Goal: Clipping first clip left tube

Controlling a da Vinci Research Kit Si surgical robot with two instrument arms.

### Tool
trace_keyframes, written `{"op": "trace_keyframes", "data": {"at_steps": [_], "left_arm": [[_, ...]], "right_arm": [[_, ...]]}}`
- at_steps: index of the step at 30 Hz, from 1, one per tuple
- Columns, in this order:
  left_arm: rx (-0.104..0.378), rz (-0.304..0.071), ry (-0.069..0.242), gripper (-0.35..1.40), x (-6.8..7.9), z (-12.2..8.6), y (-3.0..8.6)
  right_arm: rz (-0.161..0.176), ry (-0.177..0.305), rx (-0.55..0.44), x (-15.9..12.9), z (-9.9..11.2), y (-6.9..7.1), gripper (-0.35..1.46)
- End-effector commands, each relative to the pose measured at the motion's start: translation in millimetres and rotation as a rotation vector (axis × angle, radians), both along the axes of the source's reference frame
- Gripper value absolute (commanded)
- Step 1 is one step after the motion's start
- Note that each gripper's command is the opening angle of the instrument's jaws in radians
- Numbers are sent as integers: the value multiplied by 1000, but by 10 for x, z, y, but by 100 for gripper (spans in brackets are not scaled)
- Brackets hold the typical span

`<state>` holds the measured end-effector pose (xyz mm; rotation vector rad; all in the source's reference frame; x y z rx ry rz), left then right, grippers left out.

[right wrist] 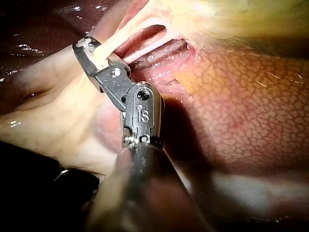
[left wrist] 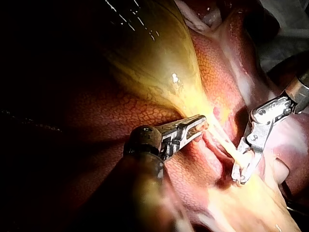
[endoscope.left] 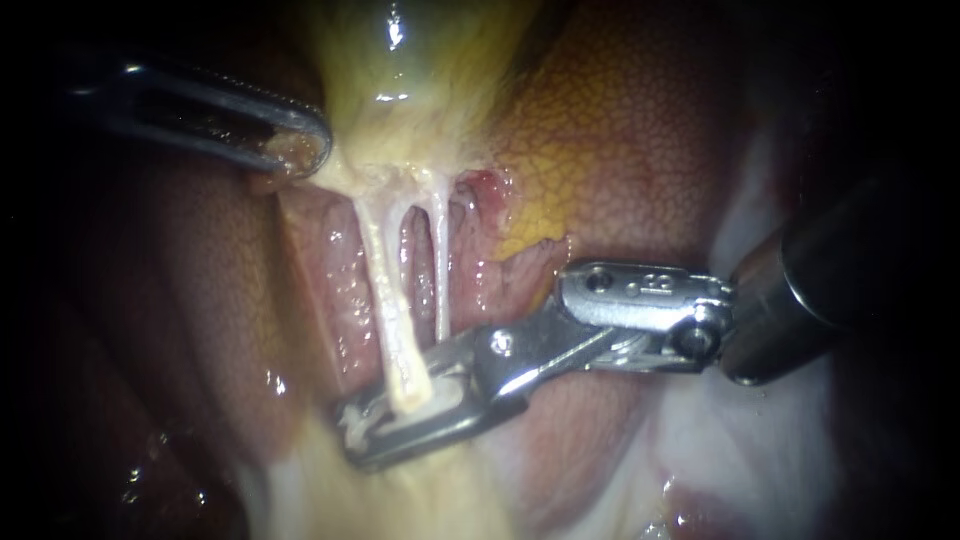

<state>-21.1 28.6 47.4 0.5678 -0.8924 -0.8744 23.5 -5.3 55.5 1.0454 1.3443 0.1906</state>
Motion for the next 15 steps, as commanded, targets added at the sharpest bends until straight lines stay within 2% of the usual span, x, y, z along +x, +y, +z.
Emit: {"op": "trace_keyframes", "data": {"at_steps": [1, 2, 5, 15], "left_arm": [[0, 0, 0, -35, 0, 0, 0], [0, 0, 0, -35, 0, 0, 0], [0, 0, 0, -35, 0, 0, 0], [0, 0, 0, -35, 0, 0, 0]], "right_arm": [[5, -2, 0, 1, -1, -1, -29], [8, -3, 0, 1, -1, -1, -35], [12, -18, 20, 0, -2, 0, -35], [13, -22, 24, 1, 1, 1, -35]]}}
